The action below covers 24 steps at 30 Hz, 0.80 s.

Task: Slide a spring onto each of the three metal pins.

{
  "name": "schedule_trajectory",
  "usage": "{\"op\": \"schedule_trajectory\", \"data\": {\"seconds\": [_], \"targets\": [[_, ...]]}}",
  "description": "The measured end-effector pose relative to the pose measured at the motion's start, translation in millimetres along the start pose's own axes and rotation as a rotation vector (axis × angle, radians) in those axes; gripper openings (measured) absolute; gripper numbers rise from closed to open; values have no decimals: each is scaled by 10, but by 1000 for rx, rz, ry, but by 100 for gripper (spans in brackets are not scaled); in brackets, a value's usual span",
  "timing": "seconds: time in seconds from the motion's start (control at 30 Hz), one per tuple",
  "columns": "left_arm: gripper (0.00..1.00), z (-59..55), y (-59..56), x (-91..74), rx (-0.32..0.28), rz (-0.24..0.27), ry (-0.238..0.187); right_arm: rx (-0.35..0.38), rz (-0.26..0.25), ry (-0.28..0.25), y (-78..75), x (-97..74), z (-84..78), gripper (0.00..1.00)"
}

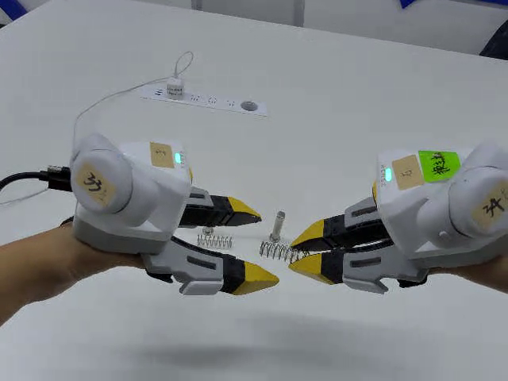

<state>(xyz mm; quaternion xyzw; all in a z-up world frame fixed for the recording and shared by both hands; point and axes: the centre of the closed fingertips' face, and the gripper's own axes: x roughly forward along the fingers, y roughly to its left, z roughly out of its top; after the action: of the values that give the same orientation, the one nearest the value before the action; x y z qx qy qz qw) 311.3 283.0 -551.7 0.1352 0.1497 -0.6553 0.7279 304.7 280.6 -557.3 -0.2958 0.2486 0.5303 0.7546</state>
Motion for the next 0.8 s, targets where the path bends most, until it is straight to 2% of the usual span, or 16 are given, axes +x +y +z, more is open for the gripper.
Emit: {"op": "schedule_trajectory", "data": {"seconds": [0.13, 0.23, 0.5, 0.8], "targets": [[38, 21, -29, 13, 2, -9, -9, -7, 14, -4, 41, 8, 30, 10], [32, 40, -86, 24, -3, -36, -16, -17, 23, -7, 71, 18, 65, 10], [18, -2, -186, 41, 41, -72, 23, -29, 36, -6, 118, 34, 94, 10], [14, -37, -178, 57, 67, -76, 57, -59, 41, 24, 137, 37, 53, 10]]}}
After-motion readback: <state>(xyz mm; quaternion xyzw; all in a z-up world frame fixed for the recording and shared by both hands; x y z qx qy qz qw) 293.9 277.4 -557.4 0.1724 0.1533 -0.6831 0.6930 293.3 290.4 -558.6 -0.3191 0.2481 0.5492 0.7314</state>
